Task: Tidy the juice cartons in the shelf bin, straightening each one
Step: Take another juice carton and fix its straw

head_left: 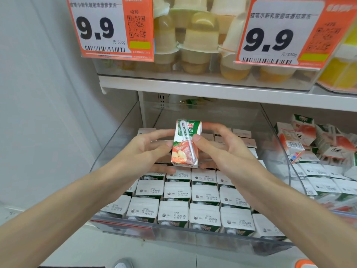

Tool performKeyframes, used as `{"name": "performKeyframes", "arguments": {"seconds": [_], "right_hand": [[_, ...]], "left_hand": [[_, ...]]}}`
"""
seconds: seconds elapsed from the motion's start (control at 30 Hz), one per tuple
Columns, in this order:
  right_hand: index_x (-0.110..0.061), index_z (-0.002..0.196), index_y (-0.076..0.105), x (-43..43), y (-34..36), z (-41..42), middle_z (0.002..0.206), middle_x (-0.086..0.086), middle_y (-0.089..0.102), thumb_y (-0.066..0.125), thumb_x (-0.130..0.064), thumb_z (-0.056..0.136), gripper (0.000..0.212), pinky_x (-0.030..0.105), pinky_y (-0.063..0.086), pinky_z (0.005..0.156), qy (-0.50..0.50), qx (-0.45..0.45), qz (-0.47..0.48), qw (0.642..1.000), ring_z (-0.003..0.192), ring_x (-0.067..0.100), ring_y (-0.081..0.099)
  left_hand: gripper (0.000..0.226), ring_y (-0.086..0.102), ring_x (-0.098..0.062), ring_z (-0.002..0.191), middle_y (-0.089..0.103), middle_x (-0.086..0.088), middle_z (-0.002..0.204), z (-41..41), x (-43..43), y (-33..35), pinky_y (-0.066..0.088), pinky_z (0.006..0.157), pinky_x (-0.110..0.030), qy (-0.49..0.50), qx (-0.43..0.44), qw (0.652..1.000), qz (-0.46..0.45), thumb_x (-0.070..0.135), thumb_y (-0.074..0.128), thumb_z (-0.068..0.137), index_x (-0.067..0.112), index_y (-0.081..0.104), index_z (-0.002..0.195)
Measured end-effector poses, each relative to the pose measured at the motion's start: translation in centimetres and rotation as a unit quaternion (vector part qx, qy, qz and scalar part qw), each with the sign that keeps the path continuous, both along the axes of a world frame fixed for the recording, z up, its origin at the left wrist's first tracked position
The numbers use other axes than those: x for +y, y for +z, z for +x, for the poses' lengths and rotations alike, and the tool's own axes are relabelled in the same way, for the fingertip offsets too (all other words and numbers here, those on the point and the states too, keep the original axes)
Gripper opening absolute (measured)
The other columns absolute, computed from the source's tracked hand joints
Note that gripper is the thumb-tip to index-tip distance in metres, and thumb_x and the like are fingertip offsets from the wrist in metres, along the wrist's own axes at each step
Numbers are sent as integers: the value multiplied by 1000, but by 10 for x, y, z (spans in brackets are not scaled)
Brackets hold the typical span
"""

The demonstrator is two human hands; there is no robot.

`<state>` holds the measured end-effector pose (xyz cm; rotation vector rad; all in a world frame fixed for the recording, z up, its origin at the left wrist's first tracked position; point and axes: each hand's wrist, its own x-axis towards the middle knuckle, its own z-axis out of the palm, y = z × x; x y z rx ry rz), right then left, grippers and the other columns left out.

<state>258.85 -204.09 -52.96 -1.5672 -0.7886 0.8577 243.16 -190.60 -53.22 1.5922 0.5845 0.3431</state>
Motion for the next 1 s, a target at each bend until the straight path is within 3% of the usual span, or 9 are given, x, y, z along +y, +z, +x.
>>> {"name": "performKeyframes", "arguments": {"seconds": [0.13, 0.23, 0.4, 0.5, 0.63, 0.77, 0.83, 0.9, 1.0], "right_hand": [[-31, 129, 66, 2, 0, 1, 100, 3, 83, 62, -39, 105, 26, 32, 63, 83, -9, 52, -22, 998, 97, 26, 79], [-16, 126, 70, 5, 0, 3, 96, 13, 82, 53, -35, 111, 29, 27, 61, 64, 5, 128, -41, 991, 77, 23, 78], [-6, 118, 69, 6, 1, 1, 87, 20, 80, 40, -37, 115, 42, 26, 59, 63, 26, 187, -58, 980, 66, 22, 76], [-10, 126, 69, 6, 2, 1, 90, 19, 80, 48, -33, 112, 33, 27, 58, 63, 30, 167, -50, 984, 68, 22, 76], [-31, 147, 50, 6, -3, 2, 104, 11, 82, 55, -30, 110, 37, 33, 58, 74, 17, 131, -10, 991, 88, 25, 80], [-26, 158, 38, 3, -5, 4, 110, 6, 82, 53, -19, 110, 50, 36, 59, 94, 24, 116, 10, 993, 103, 23, 79], [-27, 161, 34, 2, -2, 6, 119, 7, 80, 49, -6, 111, 57, 39, 56, 103, 39, 151, 21, 988, 110, 24, 77], [-20, 159, 40, 0, 2, 7, 129, 12, 75, 43, 10, 103, 63, 44, 54, 108, 73, 202, 46, 976, 118, 30, 74], [1, 140, 58, -1, 5, 7, 133, 18, 71, 46, 7, 95, 47, 45, 52, 112, 131, 201, 62, 969, 126, 36, 68]], "left_hand": [[33, 77, -12, 94, 81, -1, 111, -1, 0, 1, 60, 69, -23, 13, -7, 1000, -15, 28, 59, 106, 30, 63, 139], [36, 74, -19, 84, 80, -4, 108, 0, -3, 3, 59, 69, -24, 14, -31, 999, -27, 33, 61, 103, 38, 63, 139], [28, 72, -18, 81, 73, -5, 102, 1, -1, 4, 59, 74, -28, 1, -43, 999, -28, 36, 56, 105, 41, 75, 125], [29, 72, -17, 85, 74, -5, 107, 0, -3, 4, 59, 76, -28, -3, -46, 999, -17, 35, 55, 105, 42, 74, 127], [35, 77, -18, 101, 80, -1, 110, 0, -2, 4, 61, 78, -27, 23, -45, 998, -21, 30, 56, 107, 42, 61, 140], [33, 75, -17, 111, 80, 1, 117, 0, -1, 5, 62, 80, -25, 18, -31, 999, -16, 28, 57, 106, 29, 66, 137], [30, 74, -15, 115, 79, 6, 119, -1, -1, 4, 62, 88, -28, 4, -28, 1000, 12, 28, 61, 103, 28, 72, 131], [30, 73, -13, 116, 78, 9, 122, -2, -2, 4, 58, 99, -34, -8, -23, 999, 43, 30, 65, 101, 29, 73, 130], [31, 73, -9, 115, 76, 11, 125, -3, -4, 4, 54, 106, -36, -10, -16, 997, 72, 31, 68, 99, 31, 72, 130]]}}
